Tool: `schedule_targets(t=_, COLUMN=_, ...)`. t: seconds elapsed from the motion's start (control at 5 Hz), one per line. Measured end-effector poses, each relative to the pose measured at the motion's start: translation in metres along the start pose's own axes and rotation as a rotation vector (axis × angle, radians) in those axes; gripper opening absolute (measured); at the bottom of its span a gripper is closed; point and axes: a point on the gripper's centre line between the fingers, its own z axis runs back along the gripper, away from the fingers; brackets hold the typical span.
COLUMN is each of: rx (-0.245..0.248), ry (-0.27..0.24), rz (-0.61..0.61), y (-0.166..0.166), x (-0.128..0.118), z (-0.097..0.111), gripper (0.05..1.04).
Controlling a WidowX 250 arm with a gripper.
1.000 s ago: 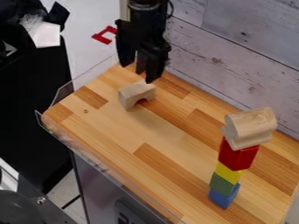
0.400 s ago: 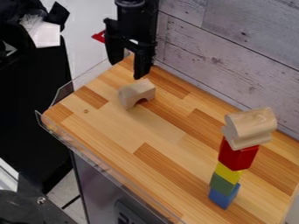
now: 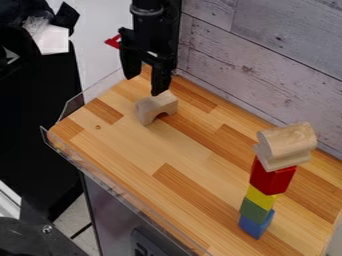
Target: Pick the arch and place in center of the table
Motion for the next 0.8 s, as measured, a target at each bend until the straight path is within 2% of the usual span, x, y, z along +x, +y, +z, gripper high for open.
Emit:
schedule_targets(t=0.2, rx=0.021, ry=0.036, rz=-0.035, y=0.001, x=0.007, z=-0.012, gripper=0.999)
schedule_targets(t=0.6, rx=0.045, ry=0.031, rz=-0.030, y=0.002, x=0.010, z=-0.017, gripper=0.999)
schedule_targets(t=0.8, rx=0.037, ry=0.049, rz=-0.028, y=0.000, x=0.009, z=-0.022, gripper=0.999)
